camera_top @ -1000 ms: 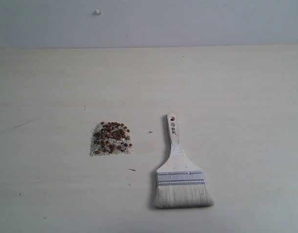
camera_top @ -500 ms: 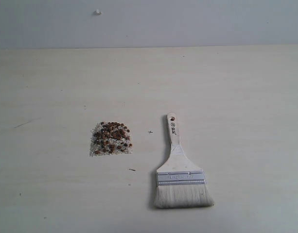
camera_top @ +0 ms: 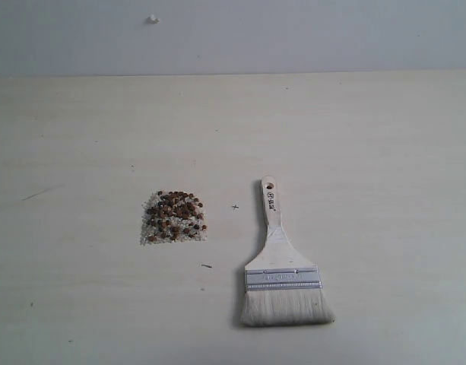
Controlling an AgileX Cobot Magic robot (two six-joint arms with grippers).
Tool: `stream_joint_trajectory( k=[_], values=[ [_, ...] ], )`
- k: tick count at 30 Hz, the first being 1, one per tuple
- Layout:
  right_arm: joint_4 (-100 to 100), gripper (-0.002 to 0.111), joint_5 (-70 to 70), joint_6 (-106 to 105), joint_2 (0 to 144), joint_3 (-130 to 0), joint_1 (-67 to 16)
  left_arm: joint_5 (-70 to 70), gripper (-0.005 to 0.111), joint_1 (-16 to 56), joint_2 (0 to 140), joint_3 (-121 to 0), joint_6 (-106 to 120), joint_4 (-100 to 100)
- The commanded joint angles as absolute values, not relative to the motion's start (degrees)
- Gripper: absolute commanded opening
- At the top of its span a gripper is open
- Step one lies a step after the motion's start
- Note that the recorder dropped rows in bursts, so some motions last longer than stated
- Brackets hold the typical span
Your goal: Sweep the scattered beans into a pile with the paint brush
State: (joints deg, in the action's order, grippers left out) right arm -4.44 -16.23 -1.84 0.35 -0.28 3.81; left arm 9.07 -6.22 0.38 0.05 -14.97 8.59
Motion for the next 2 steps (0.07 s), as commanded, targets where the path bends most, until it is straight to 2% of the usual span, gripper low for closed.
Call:
stream_joint_trajectory(
  k=[1, 2],
  values=[
    [-4.34, 0.0, -16.14, -1.81, 0.0, 0.0, 3.97, 8.99, 0.0, -6.29, 0.0, 0.0, -14.96, 8.77],
    [-4.34, 0.0, -16.14, -1.81, 0.0, 0.0, 3.97, 8.99, 0.0, -6.29, 0.0, 0.0, -14.96, 8.77]
  ],
)
